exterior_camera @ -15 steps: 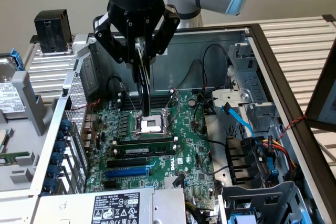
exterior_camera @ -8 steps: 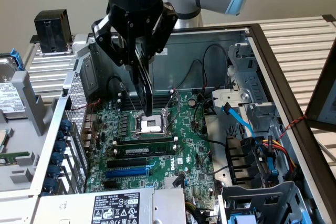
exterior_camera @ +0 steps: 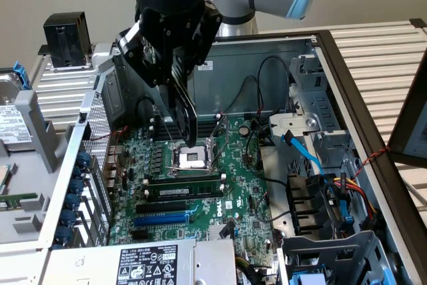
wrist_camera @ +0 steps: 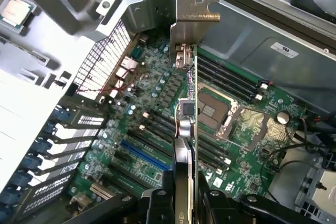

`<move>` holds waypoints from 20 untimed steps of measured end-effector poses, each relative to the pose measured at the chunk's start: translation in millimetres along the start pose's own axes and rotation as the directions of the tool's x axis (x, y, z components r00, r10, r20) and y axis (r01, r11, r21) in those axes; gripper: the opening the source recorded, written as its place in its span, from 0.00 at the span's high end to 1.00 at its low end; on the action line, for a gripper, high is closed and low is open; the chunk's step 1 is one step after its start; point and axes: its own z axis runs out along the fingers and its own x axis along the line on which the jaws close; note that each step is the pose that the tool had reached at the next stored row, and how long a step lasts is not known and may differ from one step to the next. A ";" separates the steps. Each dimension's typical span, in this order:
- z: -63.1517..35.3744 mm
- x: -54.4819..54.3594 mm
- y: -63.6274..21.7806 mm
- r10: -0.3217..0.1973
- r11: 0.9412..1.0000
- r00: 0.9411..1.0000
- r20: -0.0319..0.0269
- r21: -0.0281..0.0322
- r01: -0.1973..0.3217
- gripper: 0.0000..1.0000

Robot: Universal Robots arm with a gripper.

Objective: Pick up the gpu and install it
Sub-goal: 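Insert the gpu into the slot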

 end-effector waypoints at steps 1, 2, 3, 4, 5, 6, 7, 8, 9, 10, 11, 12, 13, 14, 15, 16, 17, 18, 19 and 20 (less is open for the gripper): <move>0.0 0.0 0.0 -0.018 1.000 1.000 -0.003 0.000 0.018 0.73; 0.1 0.0 0.0 -0.036 0.999 0.999 -0.005 0.000 0.036 0.73; 0.1 0.0 0.0 -0.054 0.999 0.999 -0.008 0.000 0.054 0.73; 0.1 0.0 0.0 -0.073 0.997 0.997 -0.011 0.001 0.073 0.73; 0.1 0.0 0.0 -0.091 0.996 0.996 -0.014 0.002 0.091 0.73; 0.1 0.0 0.0 -0.108 0.994 0.994 -0.017 0.003 0.108 0.73; 0.1 0.0 0.0 -0.126 0.992 0.992 -0.021 0.005 0.126 0.73; 0.1 -0.1 -0.1 -0.144 0.990 0.989 -0.025 0.007 0.144 0.73; 0.2 -0.1 -0.1 -0.160 0.987 0.987 -0.029 0.009 0.160 0.73; 0.2 0.0 -0.1 -0.178 0.984 0.984 -0.034 0.011 0.178 0.73; 0.2 0.0 -0.1 -0.193 0.981 0.980 -0.038 0.013 0.194 0.73; 0.2 0.0 -0.1 -0.211 0.977 0.977 -0.042 0.015 0.212 0.73; 0.3 0.0 -0.1 -0.229 0.973 0.972 -0.045 0.015 0.230 0.73; 0.3 0.0 -0.1 -0.245 0.969 0.968 -0.047 0.015 0.246 0.73; 0.3 0.0 0.0 -0.266 0.964 0.963 -0.050 0.014 0.267 0.73; 0.3 0.0 0.0 -0.283 0.959 0.958 -0.053 0.014 0.284 0.73; 0.3 0.0 0.0 -0.300 0.954 0.952 -0.055 0.013 0.301 0.73; 0.3 0.0 0.0 -0.316 0.948 0.947 -0.058 0.013 0.318 0.73; 0.4 0.0 0.0 -0.334 0.942 0.941 -0.060 0.012 0.336 0.73; 0.4 0.0 0.0 -0.352 0.936 0.934 -0.063 0.011 0.353 0.73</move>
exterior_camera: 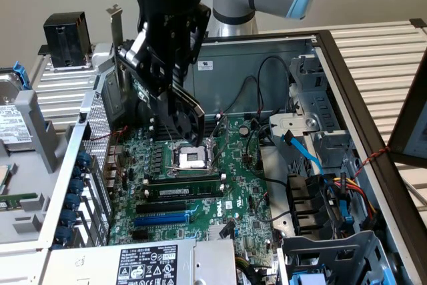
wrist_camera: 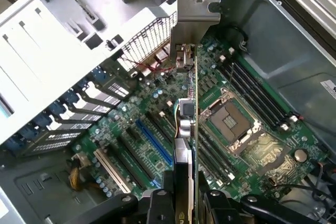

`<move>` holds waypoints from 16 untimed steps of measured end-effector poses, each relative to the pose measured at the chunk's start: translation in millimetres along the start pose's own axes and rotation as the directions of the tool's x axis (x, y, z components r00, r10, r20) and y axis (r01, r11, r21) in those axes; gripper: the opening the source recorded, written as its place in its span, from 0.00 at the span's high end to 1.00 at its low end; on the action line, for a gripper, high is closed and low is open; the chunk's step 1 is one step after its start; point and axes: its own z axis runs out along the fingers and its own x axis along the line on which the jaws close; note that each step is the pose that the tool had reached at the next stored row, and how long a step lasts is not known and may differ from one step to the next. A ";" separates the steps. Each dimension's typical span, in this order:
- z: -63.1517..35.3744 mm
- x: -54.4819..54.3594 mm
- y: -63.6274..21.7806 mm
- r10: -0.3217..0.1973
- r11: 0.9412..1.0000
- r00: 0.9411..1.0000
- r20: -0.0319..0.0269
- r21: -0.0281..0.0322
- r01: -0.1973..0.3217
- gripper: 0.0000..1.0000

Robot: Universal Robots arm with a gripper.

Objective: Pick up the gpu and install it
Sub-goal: 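Insert the gpu into the slot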

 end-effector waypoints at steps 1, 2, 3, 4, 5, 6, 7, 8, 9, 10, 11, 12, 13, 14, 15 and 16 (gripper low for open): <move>0.0 0.0 0.0 -0.017 1.000 1.000 -0.002 0.000 0.017 0.73; 0.0 0.0 0.0 -0.035 0.999 0.999 -0.004 0.001 0.035 0.73; 0.1 0.0 0.0 -0.053 0.999 0.999 -0.007 0.001 0.053 0.73; 0.0 0.0 -0.1 -0.071 0.997 0.997 -0.009 0.001 0.071 0.73; 0.1 0.0 -0.1 -0.090 0.996 0.996 -0.011 0.002 0.090 0.73; 0.1 0.0 -0.1 -0.108 0.994 0.994 -0.014 0.002 0.108 0.73; 0.1 0.0 -0.1 -0.125 0.992 0.992 -0.015 0.002 0.125 0.73; 0.1 0.0 -0.1 -0.143 0.990 0.990 -0.018 0.003 0.143 0.73; 0.2 0.0 -0.1 -0.161 0.987 0.987 -0.020 0.003 0.161 0.73; 0.2 0.0 -0.1 -0.179 0.984 0.984 -0.022 0.004 0.179 0.73; 0.2 0.0 -0.1 -0.197 0.980 0.980 -0.024 0.004 0.197 0.73; 0.2 0.0 0.0 -0.215 0.977 0.976 -0.026 0.005 0.215 0.73; 0.2 0.0 0.0 -0.232 0.973 0.972 -0.027 0.006 0.232 0.73; 0.2 0.0 0.0 -0.249 0.968 0.968 -0.029 0.008 0.250 0.73; 0.2 0.0 -0.1 -0.267 0.963 0.963 -0.030 0.009 0.268 0.73; 0.2 0.0 0.0 -0.284 0.959 0.958 -0.032 0.010 0.284 0.73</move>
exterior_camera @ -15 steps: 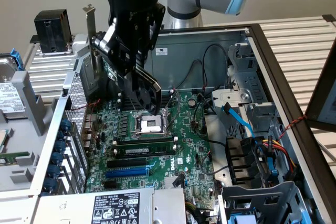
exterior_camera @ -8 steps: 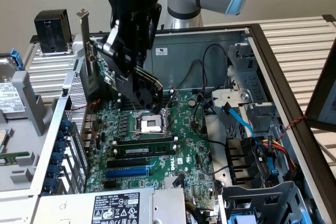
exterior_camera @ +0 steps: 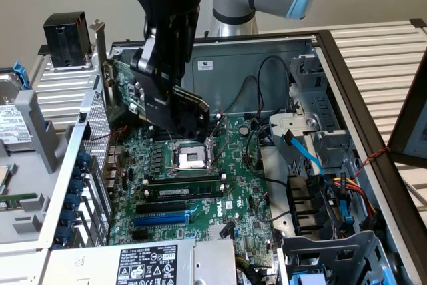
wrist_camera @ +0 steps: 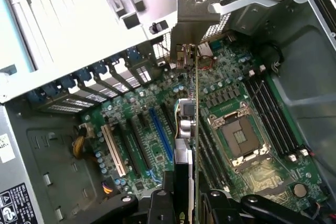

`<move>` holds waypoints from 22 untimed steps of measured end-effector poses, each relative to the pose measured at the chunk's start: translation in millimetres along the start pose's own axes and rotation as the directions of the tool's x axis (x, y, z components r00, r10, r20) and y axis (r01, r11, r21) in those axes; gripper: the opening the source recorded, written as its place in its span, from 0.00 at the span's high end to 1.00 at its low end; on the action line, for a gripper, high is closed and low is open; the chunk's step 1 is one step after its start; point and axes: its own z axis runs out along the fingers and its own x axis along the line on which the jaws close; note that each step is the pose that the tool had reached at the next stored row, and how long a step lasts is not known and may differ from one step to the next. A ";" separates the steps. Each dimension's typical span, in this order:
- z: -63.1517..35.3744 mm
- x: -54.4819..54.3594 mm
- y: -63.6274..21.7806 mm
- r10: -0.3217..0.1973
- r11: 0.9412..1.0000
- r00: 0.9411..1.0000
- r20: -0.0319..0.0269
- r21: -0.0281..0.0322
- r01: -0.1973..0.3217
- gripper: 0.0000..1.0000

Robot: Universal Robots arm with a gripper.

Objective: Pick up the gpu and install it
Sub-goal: 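Insert the gpu into the slot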

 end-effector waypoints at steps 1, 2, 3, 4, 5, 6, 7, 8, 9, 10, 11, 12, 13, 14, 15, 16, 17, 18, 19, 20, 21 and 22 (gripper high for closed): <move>0.0 0.0 0.0 -0.019 1.000 1.000 -0.002 0.002 0.019 0.73; 0.1 0.0 0.0 -0.037 0.999 0.999 -0.003 0.003 0.037 0.73; 0.0 0.0 0.0 -0.054 0.999 0.999 -0.005 0.004 0.054 0.73; 0.0 0.0 0.0 -0.073 0.997 0.997 -0.006 0.006 0.073 0.73; 0.0 0.0 0.0 -0.091 0.996 0.996 -0.008 0.008 0.091 0.73; 0.0 0.1 0.0 -0.105 0.994 0.994 -0.008 0.012 0.105 0.73; 0.0 0.0 0.0 -0.117 0.993 0.993 -0.007 0.019 0.117 0.73; 0.1 0.0 0.0 -0.128 0.991 0.992 -0.005 0.031 0.128 0.73; 0.0 0.0 0.0 -0.138 0.989 0.990 -0.001 0.047 0.138 0.73; 0.0 0.0 0.0 -0.147 0.987 0.989 0.003 0.063 0.146 0.73; 0.1 0.0 0.0 -0.157 0.984 0.988 0.007 0.081 0.156 0.73; 0.1 0.0 0.0 -0.169 0.981 0.986 0.009 0.094 0.168 0.73; 0.2 0.0 0.0 -0.183 0.978 0.983 0.009 0.103 0.181 0.73; 0.2 0.0 0.0 -0.199 0.974 0.980 0.009 0.110 0.197 0.73; 0.3 0.0 0.0 -0.217 0.970 0.976 0.008 0.114 0.215 0.73; 0.4 -0.1 -0.1 -0.233 0.966 0.972 0.007 0.116 0.231 0.73; 0.6 -0.1 -0.1 -0.251 0.961 0.968 0.005 0.118 0.249 0.73; 0.7 -0.1 -0.1 -0.269 0.956 0.963 0.003 0.119 0.267 0.73; 0.7 0.0 -0.1 -0.286 0.951 0.958 0.001 0.119 0.284 0.73; 0.8 0.0 -0.1 -0.303 0.946 0.953 -0.001 0.119 0.301 0.73; 1.0 0.0 -0.1 -0.321 0.940 0.947 -0.003 0.119 0.319 0.73; 1.3 0.0 -0.1 -0.338 0.934 0.941 -0.005 0.118 0.336 0.73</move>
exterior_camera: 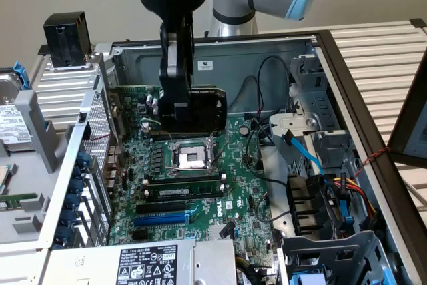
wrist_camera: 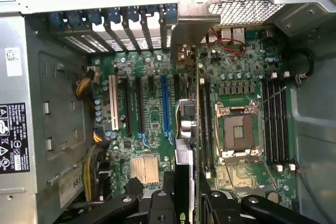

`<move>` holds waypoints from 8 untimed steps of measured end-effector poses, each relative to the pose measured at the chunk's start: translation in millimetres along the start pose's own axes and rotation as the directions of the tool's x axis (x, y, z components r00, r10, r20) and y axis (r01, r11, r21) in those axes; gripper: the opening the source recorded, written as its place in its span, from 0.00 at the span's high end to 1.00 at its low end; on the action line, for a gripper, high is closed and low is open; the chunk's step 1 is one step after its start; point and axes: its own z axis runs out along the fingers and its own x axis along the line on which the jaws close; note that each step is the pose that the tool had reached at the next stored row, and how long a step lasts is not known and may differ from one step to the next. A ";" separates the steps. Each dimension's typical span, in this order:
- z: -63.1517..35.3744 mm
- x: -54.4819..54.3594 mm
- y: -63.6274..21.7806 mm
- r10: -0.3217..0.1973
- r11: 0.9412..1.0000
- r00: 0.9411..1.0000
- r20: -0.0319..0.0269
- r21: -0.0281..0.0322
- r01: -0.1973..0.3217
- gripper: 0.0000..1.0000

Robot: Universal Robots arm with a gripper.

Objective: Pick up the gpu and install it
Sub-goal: 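Insert the gpu into the slot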

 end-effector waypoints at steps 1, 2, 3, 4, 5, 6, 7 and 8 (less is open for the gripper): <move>0.3 0.0 0.0 -0.018 1.000 1.000 0.000 0.000 0.018 0.73; 0.5 0.0 0.0 -0.037 0.999 0.999 0.000 -0.001 0.037 0.73; 0.8 0.0 0.0 -0.055 0.998 0.998 0.000 -0.001 0.055 0.73; 0.8 0.0 0.0 -0.067 0.998 0.998 0.000 -0.001 0.067 0.73; 0.8 0.0 0.0 -0.067 0.998 0.998 0.000 -0.001 0.067 0.73; 0.8 0.0 0.0 -0.067 0.998 0.998 0.000 -0.001 0.067 0.73; 0.8 0.0 0.0 -0.067 0.998 0.998 0.000 -0.001 0.067 0.73; 0.9 0.0 -0.1 -0.067 0.998 0.998 0.000 -0.001 0.067 0.73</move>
